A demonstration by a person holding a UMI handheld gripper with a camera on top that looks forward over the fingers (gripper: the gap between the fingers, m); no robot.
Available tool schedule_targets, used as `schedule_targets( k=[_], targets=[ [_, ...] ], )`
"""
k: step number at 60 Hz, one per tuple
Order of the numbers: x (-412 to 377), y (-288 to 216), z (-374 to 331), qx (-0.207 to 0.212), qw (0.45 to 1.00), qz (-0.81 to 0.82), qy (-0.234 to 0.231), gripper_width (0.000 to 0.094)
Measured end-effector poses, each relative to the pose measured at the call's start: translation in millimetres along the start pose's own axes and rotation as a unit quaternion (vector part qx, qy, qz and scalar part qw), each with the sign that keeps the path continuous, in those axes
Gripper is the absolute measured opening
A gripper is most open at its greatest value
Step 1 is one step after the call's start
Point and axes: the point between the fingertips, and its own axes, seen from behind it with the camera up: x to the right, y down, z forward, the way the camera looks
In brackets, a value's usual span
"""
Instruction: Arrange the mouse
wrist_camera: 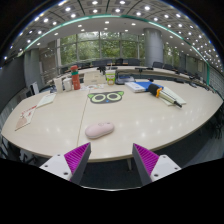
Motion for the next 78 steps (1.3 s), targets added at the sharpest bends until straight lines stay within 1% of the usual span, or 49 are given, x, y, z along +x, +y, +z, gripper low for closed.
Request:
schedule_targets(
  k=[7,17,20,22,30,36,40,44,46,49,54,66,69,74,78],
  targets=[
    [-36,-6,50,-0.002,1.000,0.009,-0.009,0.0847],
    [-70,-15,99,-0.015,1.000,0.008,-0.019,0.0848],
    [-71,-18,111,-0.016,1.000,0.005,-0.011,0.0856],
    [-76,-20,118,-0.019,1.000,0.003,-0.013,0.0845],
    [-84,-33,140,-0.026,1.000,-0.006,-0.010,0.0847],
    [-88,-41,159,-0.030,0.999,-0.027,-0.003,0.0822],
    [-89,-46,168,-0.032,0.999,-0.035,0.001,0.0772],
    [-89,-50,174,-0.035,0.999,-0.031,0.001,0.0701],
    [-87,-53,178,-0.036,0.999,-0.031,0.005,0.0636],
    [-82,-55,181,-0.037,0.999,-0.028,0.010,0.0490],
    [-81,-55,181,-0.040,0.999,-0.035,0.007,0.0466],
    [-79,-58,183,-0.057,0.996,-0.061,-0.003,0.0330],
    [-77,-62,182,-0.065,0.996,-0.063,-0.001,0.0323],
    [-77,-88,180,-0.052,0.997,-0.054,-0.009,0.0324],
    [-77,-129,179,-0.021,0.998,-0.053,-0.018,0.0324]
  ],
)
